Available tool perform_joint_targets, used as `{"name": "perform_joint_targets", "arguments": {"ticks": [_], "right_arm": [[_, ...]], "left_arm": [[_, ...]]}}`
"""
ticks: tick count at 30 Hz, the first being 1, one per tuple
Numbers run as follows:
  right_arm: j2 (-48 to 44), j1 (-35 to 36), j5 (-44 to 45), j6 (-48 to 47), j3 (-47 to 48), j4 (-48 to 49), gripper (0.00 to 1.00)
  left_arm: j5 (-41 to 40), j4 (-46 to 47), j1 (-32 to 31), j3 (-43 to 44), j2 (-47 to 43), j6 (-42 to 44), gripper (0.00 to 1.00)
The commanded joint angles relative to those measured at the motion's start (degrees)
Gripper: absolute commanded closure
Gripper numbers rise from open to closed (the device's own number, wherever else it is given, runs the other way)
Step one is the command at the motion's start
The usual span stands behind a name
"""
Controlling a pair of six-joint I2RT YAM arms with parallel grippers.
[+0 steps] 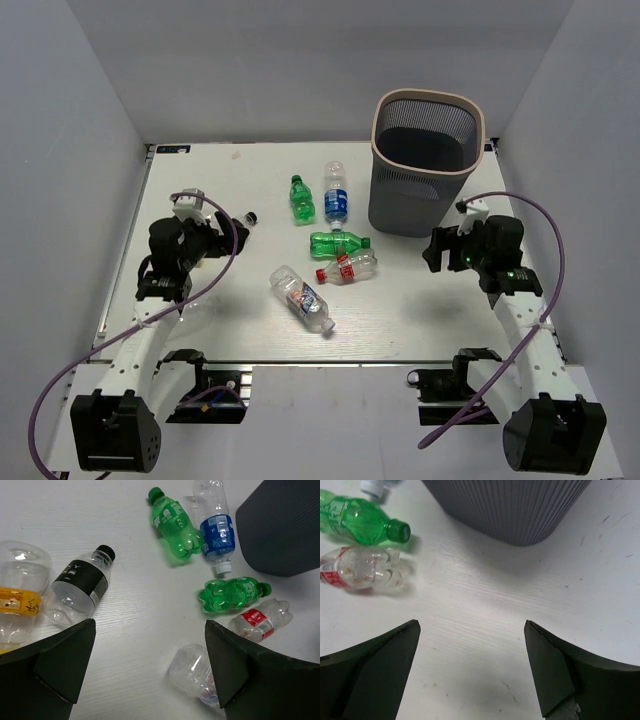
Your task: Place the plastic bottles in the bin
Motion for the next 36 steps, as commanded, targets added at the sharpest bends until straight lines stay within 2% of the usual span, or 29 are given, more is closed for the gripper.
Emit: {"name": "perform_joint_targets", "arguments": {"ticks": [1,7,13,15,16,18,19,20,21,22,23,24,25,26,29,30,35,36], "right_arm": [[-0.93,-0.17,-3.83,-0.92,-0.49,-1.29,0.1],[1.62,-0.08,-5.68,-3.03,0.74,-4.55,0.1],[2.58,-0.08,-9.71,-13.74,2.15,-8.77,0.1],[3.46,-0.08,-13.22,-17.35,3.11,-10.52,0.1],[3.38,0.01,-14.63,-17.01,3.12,-10.53,0.1],[3.9,0.18,-20.23,-19.09,3.99,-12.45,0.26],[4.08,0.27,-24.88,-19.99,4.34,-13.08,0.37],[3.65,0.19,-27.89,-20.95,4.52,-13.17,0.59],[3.55,0.18,-28.79,-21.66,4.52,-13.0,0.61],[3.38,0.18,-31.32,-22.01,4.35,-13.43,0.57],[2.94,0.27,-31.78,-23.76,4.17,-13.43,0.4],[2.94,0.19,-32.39,-26.21,3.65,-14.04,0.33],[2.76,2.1,-33.01,-28.93,3.56,-14.83,0.29],[3.02,2.29,-34.58,-30.44,3.38,-15.8,0.27],[4.52,4.75,-34.69,-32.83,3.64,-16.16,0.27],[5.82,6.84,-33.12,-32.91,4.17,-15.81,0.3],[9.35,14.67,-25.73,-29.23,7.5,-13.61,0.3],[10.14,18.52,-22.59,-28.35,8.38,-13.87,0.3]], "left_arm": [[3.96,-1.47,-0.09,0.67,-1.06,-0.86,0.01],[5.8,-4.64,-0.09,1.19,-2.2,-1.92,0.01],[2.65,-11.83,-0.09,2.51,-5.01,-3.67,0.01],[0.54,-16.65,-0.09,3.91,-5.63,-4.28,0.09],[-0.25,-18.42,-0.09,4.44,-5.63,-4.9,0.19],[-0.26,-22.11,-0.09,5.93,-6.77,-4.91,0.31],[0.26,-22.92,-0.09,5.94,-6.77,-3.78,0.44],[0.27,-23.62,-0.09,6.73,-6.77,-3.15,0.49],[0.27,-24.85,-0.09,7.52,-6.77,-2.37,0.51],[0.27,-25.81,-0.09,8.31,-5.99,0.17,0.48],[0.27,-26.87,-0.09,10.23,-4.85,1.67,0.43],[1.14,-28.88,-0.09,11.29,-3.45,3.25,0.36],[3.06,-30.03,-0.09,12.44,-1.87,7.44,0.29],[4.21,-31.26,-0.09,14.54,1.89,9.57,0.29],[7.64,-33.29,-0.09,17.45,9.63,13.89,0.21],[8.17,-33.3,-0.61,17.98,11.49,13.9,0.21],[8.09,-33.48,-0.62,22.29,18.01,10.76,0.18],[8.09,-32.25,-1.14,22.29,18.01,9.61,0.16]]}}
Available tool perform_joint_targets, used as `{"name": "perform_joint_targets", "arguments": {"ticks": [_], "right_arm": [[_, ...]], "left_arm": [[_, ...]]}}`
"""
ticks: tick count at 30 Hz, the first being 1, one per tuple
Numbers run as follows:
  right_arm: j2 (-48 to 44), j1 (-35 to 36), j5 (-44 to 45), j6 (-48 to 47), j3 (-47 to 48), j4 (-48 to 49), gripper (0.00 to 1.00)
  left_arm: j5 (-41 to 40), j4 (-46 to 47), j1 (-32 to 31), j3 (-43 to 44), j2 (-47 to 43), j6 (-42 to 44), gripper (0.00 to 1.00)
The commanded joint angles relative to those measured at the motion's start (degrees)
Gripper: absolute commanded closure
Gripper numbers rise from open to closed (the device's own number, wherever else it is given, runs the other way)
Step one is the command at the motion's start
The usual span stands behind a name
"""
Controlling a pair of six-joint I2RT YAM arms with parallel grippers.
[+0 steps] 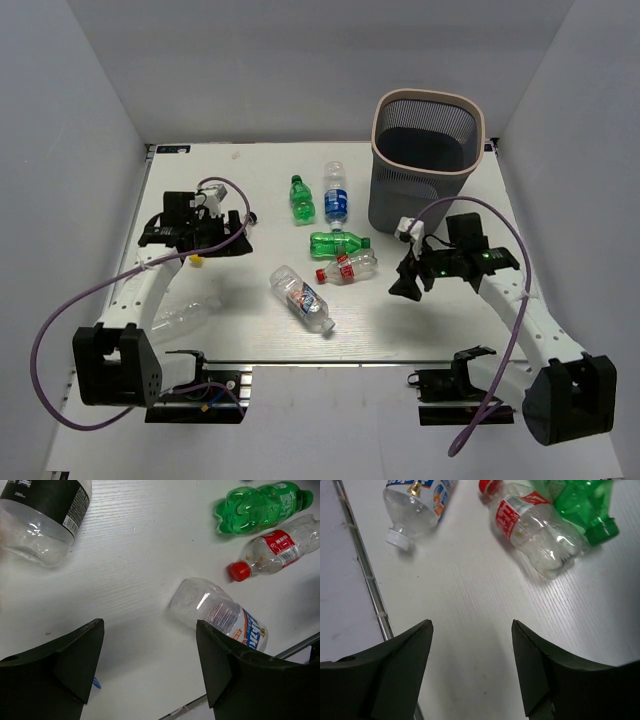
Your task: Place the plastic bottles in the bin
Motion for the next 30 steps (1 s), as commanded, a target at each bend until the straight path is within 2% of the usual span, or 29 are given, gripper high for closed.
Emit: {"name": "perform_joint_targets", "arguments": {"ticks": [1,2,6,7,10,12,17,19,20,21,22,23,24,25,27,28,29,30], "right_arm": [[4.34,6.64,6.36,2.34,5.13,0.79,0.3],[5.85,9.08,9.5,7.05,8.53,0.53,0.3],[17.63,16.29,14.71,12.54,18.13,-2.02,0.19],[20.17,17.19,16.55,13.85,21.19,-1.41,0.1],[28.15,21.58,20.24,18.15,29.82,-1.58,0.1],[30.38,23.69,19.47,21.32,35.95,-0.1,0.1],[34.07,25.98,21.56,20.2,38.27,5.19,0.12],[34.43,25.81,22.01,13.88,36.27,6.85,0.19],[34.17,25.46,22.27,9.43,35.47,7.38,0.26],[34.08,25.46,22.19,7.03,34.59,7.82,0.26],[33.9,24.93,21.23,-2.13,32.15,7.13,0.29],[33.55,24.49,20.79,-5.09,30.82,7.3,0.31],[31.46,24.06,19.65,-8.08,29.58,7.21,0.31],[30.31,23.18,18.6,-16.9,24.96,7.82,0.31],[26.19,22.21,14.29,-22.76,22.2,7.83,0.33],[25.21,21.6,12.19,-30.27,19.93,7.74,0.3],[25.03,20.63,9.12,-32.69,19.64,6.52,0.3],[25.63,20.19,7.09,-35.33,20.25,1.29,0.25]], "left_arm": [[2.23,1.09,-0.73,2.34,-2.07,-2.16,0.16],[2.23,2.75,-0.73,2.33,-3.3,-4.08,0.15],[-0.75,3.38,-0.73,0.67,-6.63,-7.78,0.15],[-0.76,2.86,-0.73,-0.21,-7.43,-8.32,0.15],[-2.16,1.63,-0.73,-2.4,-11.38,-10.07,0.14],[-2.69,0.15,-0.73,-3.81,-14.45,-10.78,0.14],[-2.69,-2.41,-0.73,-5.93,-20.26,-13.76,0.14],[-2.69,-2.95,-0.73,-7.59,-21.5,-15.95,0.14],[-1.82,-2.95,-0.73,-7.6,-22.03,-17.1,0.14],[-1.81,-2.95,-0.73,-9.16,-22.73,-18.76,0.14],[-0.59,-1.29,-0.73,-9.96,-22.73,-22.7,0.14],[0.72,-0.58,-0.73,-11.1,-22.73,-24.82,0.15],[0.74,0.21,-0.73,-11.64,-22.73,-27.11,0.15],[1.26,0.83,-0.73,-11.64,-22.73,-30.44,0.15],[1.26,0.83,-0.73,-11.64,-22.04,-32.66,0.15],[0.22,0.83,-0.73,-10.95,-22.03,-33.8,0.15],[-0.57,0.83,-0.73,-10.24,-20.64,-36.07,0.1],[-0.58,0.83,-0.73,-9.71,-19.93,-36.97,0.07]]}}
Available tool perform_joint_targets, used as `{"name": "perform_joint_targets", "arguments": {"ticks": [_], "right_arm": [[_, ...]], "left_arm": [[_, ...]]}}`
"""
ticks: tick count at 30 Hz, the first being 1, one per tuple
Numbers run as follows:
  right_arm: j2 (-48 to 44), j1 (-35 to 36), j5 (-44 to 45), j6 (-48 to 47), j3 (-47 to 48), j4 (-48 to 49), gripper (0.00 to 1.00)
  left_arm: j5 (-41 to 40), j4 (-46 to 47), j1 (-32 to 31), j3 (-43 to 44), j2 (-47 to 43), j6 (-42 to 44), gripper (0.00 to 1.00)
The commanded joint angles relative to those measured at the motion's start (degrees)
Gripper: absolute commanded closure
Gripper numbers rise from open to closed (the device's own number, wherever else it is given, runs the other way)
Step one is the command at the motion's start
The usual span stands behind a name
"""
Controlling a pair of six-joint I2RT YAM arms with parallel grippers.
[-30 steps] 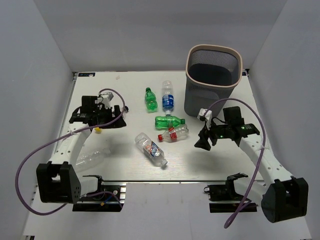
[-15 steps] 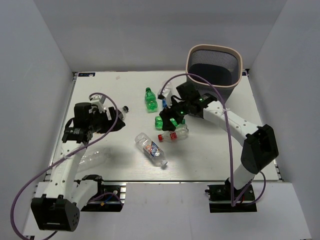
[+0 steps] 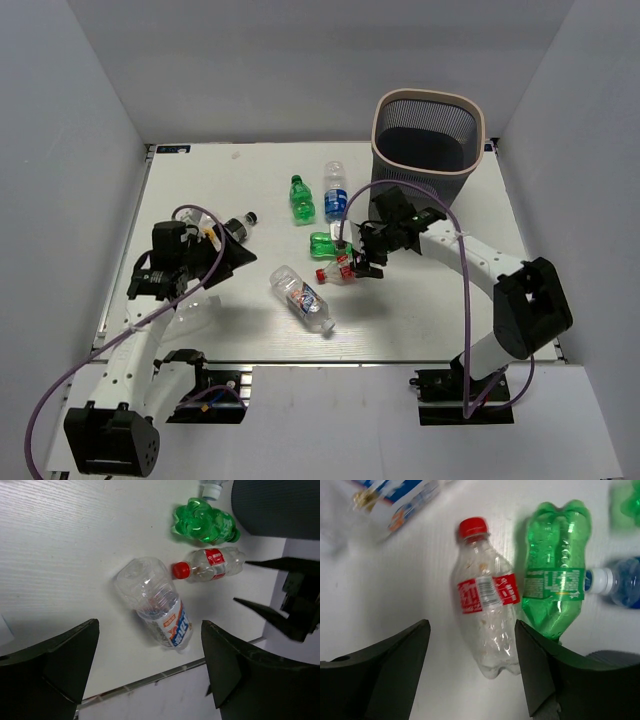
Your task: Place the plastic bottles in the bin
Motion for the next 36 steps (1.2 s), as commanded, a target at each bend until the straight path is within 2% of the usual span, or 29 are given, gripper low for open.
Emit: {"name": "perform_joint_targets", "arguments": {"ticks": [1,7,13,17,23,28,32,33,34,36], "right_arm": [[-2.1,-2.0,-9.17,-23.22,1.39,-5.75,0.23],[1.68,-2.62,-8.91,-27.57,3.25,-6.91,0.16],[6.17,-2.18,-5.76,-29.26,4.38,-8.41,0.18],[9.24,-2.09,-2.15,-27.24,4.3,-5.51,0.21],[13.54,-1.65,5.32,-24.33,3.95,-0.15,0.22],[15.22,-1.65,7.0,-22.14,2.81,1.79,0.25],[15.14,-1.21,5.08,-21.35,2.54,0.3,0.42],[15.14,-1.47,2.89,-21.34,3.59,-1.7,0.48],[14.35,-1.48,-0.26,-21.78,4.55,-5.55,0.6],[13.38,-1.83,-6.4,-22.13,9.46,-11.44,0.7]], "left_arm": [[-0.69,1.86,-0.14,2.49,1.78,-8.03,0.05],[-2.54,2.31,-0.14,3.02,3.63,-12.08,0.0],[-0.87,2.3,-0.14,1.61,4.16,-16.57,0.0],[-0.34,2.83,-0.14,1.52,2.84,-18.41,0.0],[-0.34,0.73,-1.19,3.72,6.43,-16.84,0.0],[-0.96,-1.29,-4.0,6.96,11.09,-13.5,0.0],[-0.96,-2.89,-7.42,9.16,16.19,-9.8,0.0],[-0.96,-2.89,-9.0,9.78,17.07,-8.84,0.0],[-0.96,-2.89,-9.88,9.79,17.86,-8.14,0.0],[-2.36,-3.67,-12.6,10.49,19.01,-5.94,0.0]]}}
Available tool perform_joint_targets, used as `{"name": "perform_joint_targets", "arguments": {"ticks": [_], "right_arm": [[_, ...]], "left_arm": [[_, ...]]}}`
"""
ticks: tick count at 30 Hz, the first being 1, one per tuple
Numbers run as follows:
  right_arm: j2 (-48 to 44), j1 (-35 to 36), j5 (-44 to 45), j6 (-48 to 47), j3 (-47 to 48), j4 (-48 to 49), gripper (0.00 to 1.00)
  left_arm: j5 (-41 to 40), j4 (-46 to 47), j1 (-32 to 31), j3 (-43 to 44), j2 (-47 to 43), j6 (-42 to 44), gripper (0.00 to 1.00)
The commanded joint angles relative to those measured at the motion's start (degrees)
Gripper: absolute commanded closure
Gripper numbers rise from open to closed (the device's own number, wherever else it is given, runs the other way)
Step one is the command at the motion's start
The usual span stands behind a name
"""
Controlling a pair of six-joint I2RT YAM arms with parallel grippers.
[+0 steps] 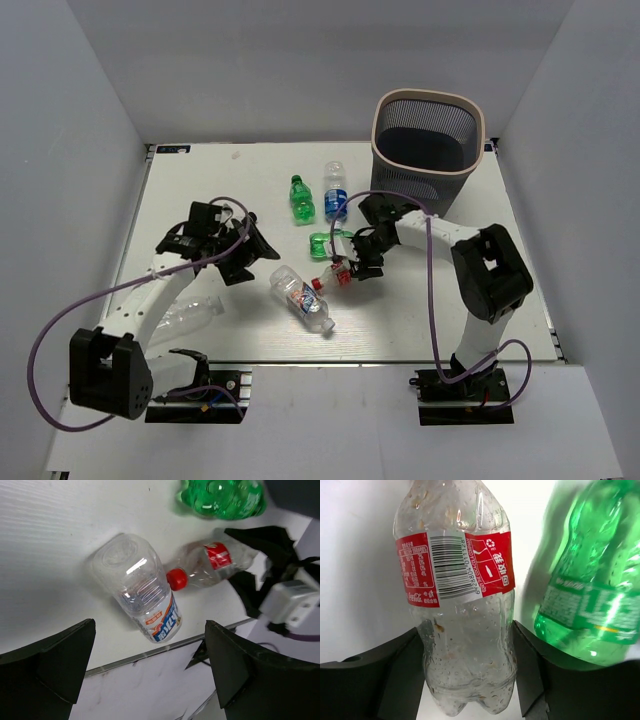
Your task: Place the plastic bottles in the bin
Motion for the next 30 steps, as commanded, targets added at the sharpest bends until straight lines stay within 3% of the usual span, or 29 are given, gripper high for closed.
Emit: {"name": "perform_joint_targets", "arguments": {"ticks": [1,3,7,8,10,15,16,17,18,19,21,29,30], "right_arm": [[-3.73,-0.04,-10.61,-0.21,7.18,-12.14,0.75],[-5.49,-0.04,-13.95,0.22,12.54,-16.37,0.77],[-9.89,-0.04,-19.68,11.01,21.59,-17.46,0.8],[-10.07,-0.12,-18.64,18.17,25.44,-16.93,0.82],[-12.17,-0.21,-16.35,23.05,27.31,-11.23,0.82],[-16.84,-0.21,-6.69,45.97,29.07,5.45,0.86],[-17.28,-0.3,0.46,48.37,29.25,9.23,0.86],[-18.06,-0.3,3.93,51.0,29.52,11.27,0.99],[-17.9,-0.56,6.83,56.07,31.52,14.42,0.99],[-17.11,-1.35,17.04,57.17,32.59,14.71,1.0],[-14.74,-3.71,23.7,59.45,35.48,14.8,1.0],[-12.36,-15.05,23.92,64.3,39.27,10.86,1.0],[-12.1,-16.37,23.48,64.56,39.54,10.15,0.95]], "left_arm": [[-1.49,-1.91,-3.67,2.99,0.22,4.95,0.0],[-2.72,-2.7,-5.69,3.0,-1.0,6.36,0.0],[-6.05,-2.17,-8.95,3.0,-2.86,5.75,0.0],[-6.76,-3.3,-9.48,3.0,-2.86,5.23,0.0],[-9.12,-3.93,-10.88,3.0,-3.38,2.24,0.0],[-11.25,-1.66,-12.73,0.01,-5.5,-5.14,0.0],[-11.25,-0.95,-13.43,0.01,-5.5,-6.63,0.0],[-11.86,-0.94,-13.44,0.01,-4.8,-7.34,0.0],[-12.91,-0.94,-14.31,0.62,-3.05,-7.35,0.0],[-13.79,-0.94,-15.19,1.14,-1.9,-8.04,0.0],[-15.37,1.41,-15.98,1.85,-0.06,-9.54,0.0],[-17.75,4.76,-22.48,2.39,6.81,-14.64,0.0],[-18.27,5.82,-23.01,1.86,6.81,-15.51,0.0]]}}
